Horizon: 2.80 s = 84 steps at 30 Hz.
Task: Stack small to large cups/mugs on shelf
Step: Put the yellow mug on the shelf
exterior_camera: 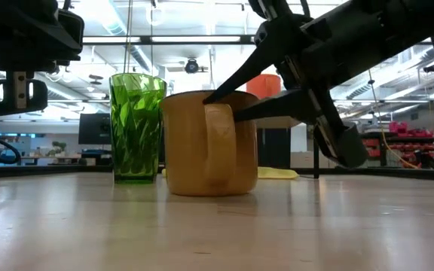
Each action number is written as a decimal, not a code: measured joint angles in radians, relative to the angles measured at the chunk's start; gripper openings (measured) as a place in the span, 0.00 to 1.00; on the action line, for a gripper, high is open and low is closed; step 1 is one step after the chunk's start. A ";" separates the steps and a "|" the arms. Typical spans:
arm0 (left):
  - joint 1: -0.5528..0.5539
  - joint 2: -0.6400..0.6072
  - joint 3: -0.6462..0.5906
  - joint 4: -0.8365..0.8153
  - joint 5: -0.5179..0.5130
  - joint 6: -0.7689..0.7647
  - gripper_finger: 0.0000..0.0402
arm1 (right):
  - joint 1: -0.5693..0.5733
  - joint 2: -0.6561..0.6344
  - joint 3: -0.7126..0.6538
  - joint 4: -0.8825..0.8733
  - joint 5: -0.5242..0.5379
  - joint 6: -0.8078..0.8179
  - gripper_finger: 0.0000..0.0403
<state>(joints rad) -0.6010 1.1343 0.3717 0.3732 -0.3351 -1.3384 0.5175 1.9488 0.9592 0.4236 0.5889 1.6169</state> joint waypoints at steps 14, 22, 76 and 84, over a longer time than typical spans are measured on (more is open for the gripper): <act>0.000 0.000 0.000 -0.006 0.000 0.000 0.07 | -0.005 0.002 -0.001 0.064 -0.003 -0.083 0.09; 0.000 0.000 0.000 -0.005 0.000 -0.002 0.06 | -0.007 0.003 -0.002 0.105 -0.009 -0.092 0.09; 0.022 0.000 0.000 -0.021 -0.008 -0.010 0.03 | -0.562 -0.417 -0.002 0.046 -0.498 -0.490 0.09; 0.022 0.000 0.000 -0.025 -0.008 -0.008 0.06 | -0.670 -0.417 -0.002 0.054 -0.538 -0.454 0.08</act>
<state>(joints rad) -0.5789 1.1343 0.3717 0.3484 -0.3435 -1.3460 -0.1528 1.5314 0.9573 0.4776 0.0513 1.1631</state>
